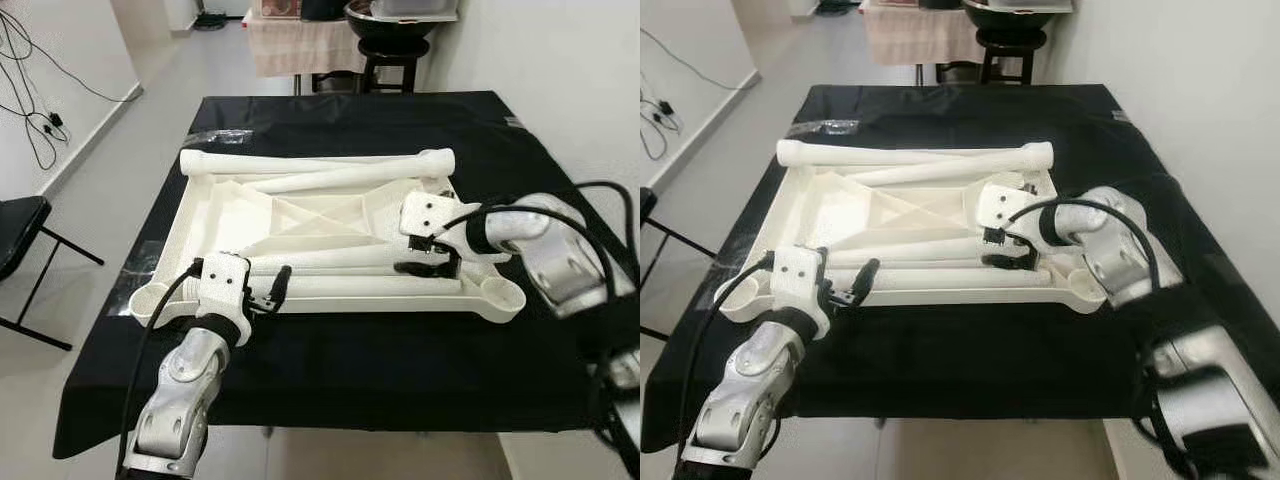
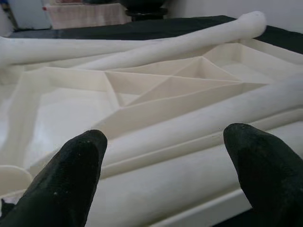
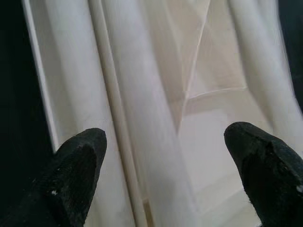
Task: Building children table
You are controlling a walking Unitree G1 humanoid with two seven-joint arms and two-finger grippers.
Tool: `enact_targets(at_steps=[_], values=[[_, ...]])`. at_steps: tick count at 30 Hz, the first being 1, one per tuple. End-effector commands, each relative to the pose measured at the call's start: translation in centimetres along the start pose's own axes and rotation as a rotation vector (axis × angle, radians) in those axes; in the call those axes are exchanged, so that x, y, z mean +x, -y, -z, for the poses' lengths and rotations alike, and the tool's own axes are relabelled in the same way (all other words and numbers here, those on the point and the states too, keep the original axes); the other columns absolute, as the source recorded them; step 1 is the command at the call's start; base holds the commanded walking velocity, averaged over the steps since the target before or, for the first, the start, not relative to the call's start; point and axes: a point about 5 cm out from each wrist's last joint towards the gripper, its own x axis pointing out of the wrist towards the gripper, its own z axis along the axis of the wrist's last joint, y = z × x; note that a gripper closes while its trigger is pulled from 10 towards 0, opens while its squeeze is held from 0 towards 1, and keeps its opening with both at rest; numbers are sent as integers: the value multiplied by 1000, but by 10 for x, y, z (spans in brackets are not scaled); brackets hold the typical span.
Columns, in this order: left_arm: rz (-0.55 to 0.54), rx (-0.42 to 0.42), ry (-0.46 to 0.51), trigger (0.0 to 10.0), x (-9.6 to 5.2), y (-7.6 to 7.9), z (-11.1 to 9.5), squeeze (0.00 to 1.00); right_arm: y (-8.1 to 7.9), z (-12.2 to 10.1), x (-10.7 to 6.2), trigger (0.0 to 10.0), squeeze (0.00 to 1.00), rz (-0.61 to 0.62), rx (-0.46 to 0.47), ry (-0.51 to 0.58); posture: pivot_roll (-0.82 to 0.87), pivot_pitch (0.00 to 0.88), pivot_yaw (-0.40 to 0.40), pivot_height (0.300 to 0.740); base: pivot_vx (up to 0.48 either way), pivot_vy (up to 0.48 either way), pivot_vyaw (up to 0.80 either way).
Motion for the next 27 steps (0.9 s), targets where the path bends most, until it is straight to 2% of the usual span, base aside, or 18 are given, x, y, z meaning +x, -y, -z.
enact_targets(at_steps=[1, 5, 7, 12, 14, 15, 22, 25, 26, 27], values=[[18, -16, -17, 10000, -3, 2, 2, 0, -2, 4, 7, 10000, 0, -63, -29, -92, 23, 124, -60, 740, 0, 0, 0], [23, -23, -19, 10000, -4, 3, 3, 0, 1, 3, 11, 10000, 0, -89, -18, -140, 20, 123, -63, 740, 0, 0, 0], [29, -32, -22, 10000, -5, 6, 3, 0, 8, 0, 15, 10000, 0, -118, 17, -188, 21, 126, -67, 740, 0, 0, 0], [32, -34, -23, 10000, -6, 7, 3, 0, 12, 0, 17, 10000, 0, -123, 18, -213, 22, 130, -71, 740, 0, 0, 0], [32, -39, -24, 10000, -7, 8, 3, 0, 15, 0, 24, 10000, 0, -126, 16, -260, 19, 137, -80, 740, 0, 0, 0], [31, -42, -24, 10000, -8, 8, 3, 0, 17, 0, 28, 10000, 0, -119, -5, -306, 19, 141, -83, 740, 0, 0, 0], [25, -44, -23, 10000, -9, 8, 2, 0, 17, -3, 39, 10000, 0, -103, -30, -354, 20, 150, -90, 740, 0, 0, 0], [21, -48, -23, 10000, -10, 8, 2, 0, 23, -10, 46, 10000, 0, 3, -51, -363, 19, 154, -94, 740, 0, 0, 0], [21, -47, -23, 10000, -10, 8, 2, 0, 25, -12, 47, 8667, 0, 27, -37, -358, 21, 155, -95, 740, 0, 0, 0], [20, -47, -23, 10000, -10, 8, 2, 0, 27, -15, 48, 3804, 0, 48, -23, -355, 20, 158, -95, 740, 0, 0, 0]])
